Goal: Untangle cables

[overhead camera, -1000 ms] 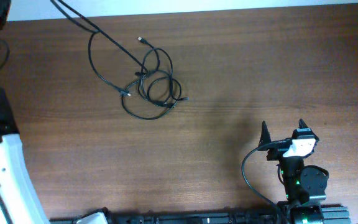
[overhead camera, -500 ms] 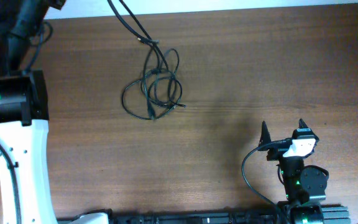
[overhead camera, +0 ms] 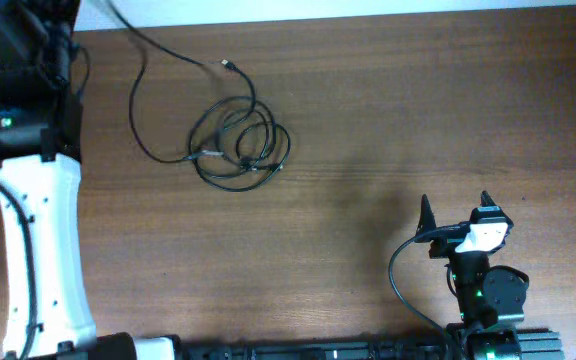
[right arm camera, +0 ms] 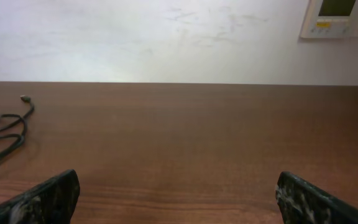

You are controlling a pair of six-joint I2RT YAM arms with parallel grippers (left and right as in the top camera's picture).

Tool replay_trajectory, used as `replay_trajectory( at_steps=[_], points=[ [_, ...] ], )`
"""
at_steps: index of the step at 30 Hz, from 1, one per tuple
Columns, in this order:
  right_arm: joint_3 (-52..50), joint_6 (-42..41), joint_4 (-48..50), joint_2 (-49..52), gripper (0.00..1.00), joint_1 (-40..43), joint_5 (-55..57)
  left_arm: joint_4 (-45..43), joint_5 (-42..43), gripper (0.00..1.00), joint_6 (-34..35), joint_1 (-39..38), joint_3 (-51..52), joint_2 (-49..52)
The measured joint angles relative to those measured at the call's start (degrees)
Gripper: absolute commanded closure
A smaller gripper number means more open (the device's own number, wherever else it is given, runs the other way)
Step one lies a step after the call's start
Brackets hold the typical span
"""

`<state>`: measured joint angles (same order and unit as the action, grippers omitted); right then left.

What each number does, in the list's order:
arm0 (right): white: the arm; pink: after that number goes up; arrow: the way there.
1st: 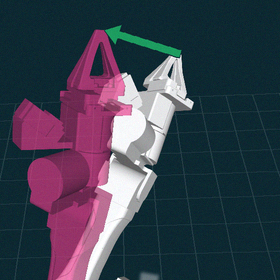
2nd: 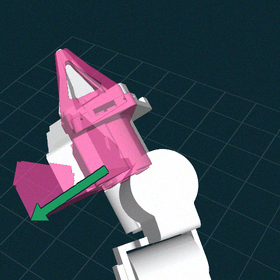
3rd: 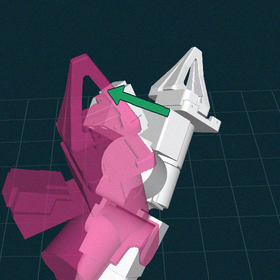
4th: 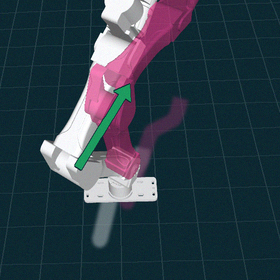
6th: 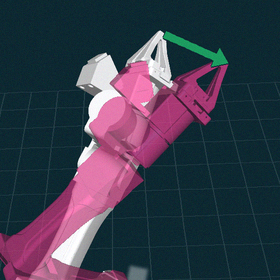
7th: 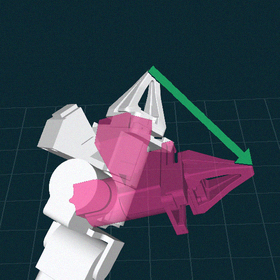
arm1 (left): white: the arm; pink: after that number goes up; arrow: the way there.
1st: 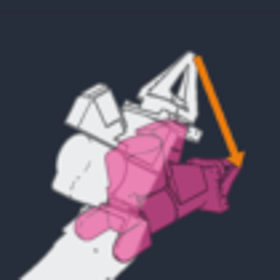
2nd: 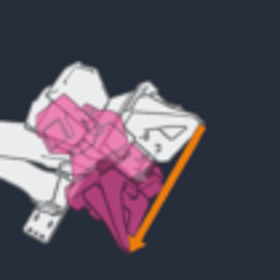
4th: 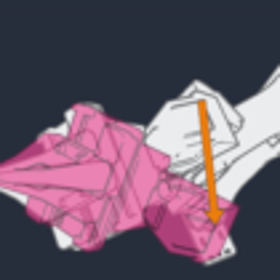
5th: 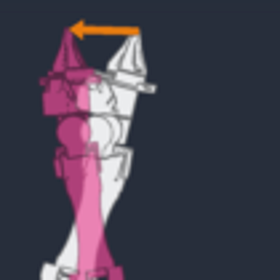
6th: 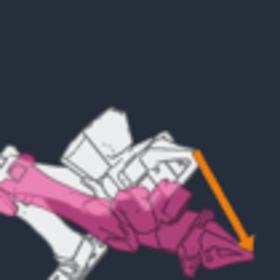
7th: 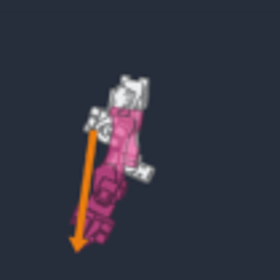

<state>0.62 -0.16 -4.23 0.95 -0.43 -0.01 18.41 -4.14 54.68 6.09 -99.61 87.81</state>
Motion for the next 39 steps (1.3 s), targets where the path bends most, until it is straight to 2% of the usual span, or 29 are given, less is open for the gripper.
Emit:
replay_trajectory(
  at_steps=[1,2,4,5,7,11,14,20,23,24,25,26,28,30,32,35,37,39],
  points=[
    [0.0,0.0,0.0,0.0,0.02,0.0,0.0,-5.3,4.6,1.0,-0.3,-0.3,0.3,0.4],
    [0.0,0.0,0.0,0.0,0.02,0.0,0.0,-15.2,10.4,1.0,-0.6,-1.0,0.3,0.4],
    [0.0,0.0,0.0,0.0,0.02,0.0,0.0,-26.7,15.8,1.0,-0.8,-1.7,-0.4,0.0],
    [0.0,0.0,0.0,0.0,0.02,0.0,0.0,-29.1,16.5,1.0,-1.2,-1.7,-0.4,-0.3],
    [0.0,0.0,0.0,0.0,0.02,0.0,0.0,-28.3,14.7,1.0,-5.3,-1.7,-0.5,-0.4],
    [0.0,0.0,0.0,0.0,0.02,0.0,0.0,-25.2,5.7,1.0,-21.2,-1.8,-0.6,2.1],
    [0.0,0.0,0.0,0.0,0.02,0.0,0.0,-29.1,-2.5,1.0,-29.5,-0.5,-0.6,12.0],
    [0.0,0.0,0.0,0.0,0.01,0.0,0.0,-31.8,-6.8,1.0,-34.2,8.4,-0.6,24.0],
    [0.0,0.0,0.0,0.0,0.02,0.0,0.0,-24.7,-8.3,0.99,-34.2,15.3,-0.9,27.4],
    [0.0,0.0,0.0,0.0,0.02,0.0,0.0,-21.6,-10.0,0.85,-34.2,17.1,-1.0,29.0],
    [0.0,0.0,0.0,0.0,0.02,0.0,0.0,-20.2,-11.2,0.32,-34.4,17.9,-1.0,30.0],
    [0.0,0.0,0.0,0.0,0.02,0.0,0.0,-16.7,-13.3,0.01,-36.5,19.2,-1.0,31.6],
    [0.0,0.0,0.0,0.0,0.02,0.0,0.0,-12.4,-15.4,0.01,-40.0,21.1,-1.0,34.2],
    [0.0,0.0,0.0,0.0,0.01,0.0,0.0,-8.7,-16.4,0.01,-46.2,23.6,-0.9,36.4],
    [0.0,0.0,0.0,0.0,0.01,0.0,0.0,-8.8,-17.5,0.01,-53.4,25.3,-0.7,36.3],
    [0.0,0.0,0.0,0.0,0.02,0.0,0.0,-12.0,-18.0,0.01,-58.4,25.3,-0.7,33.6],
    [0.0,0.0,0.0,0.0,0.02,0.0,0.0,-11.0,-11.8,0.01,-59.1,25.2,-0.7,29.7],
    [0.0,0.0,0.0,0.0,0.02,0.0,0.0,-7.8,0.5,0.01,-59.6,25.1,-1.0,26.2]
  ],
)
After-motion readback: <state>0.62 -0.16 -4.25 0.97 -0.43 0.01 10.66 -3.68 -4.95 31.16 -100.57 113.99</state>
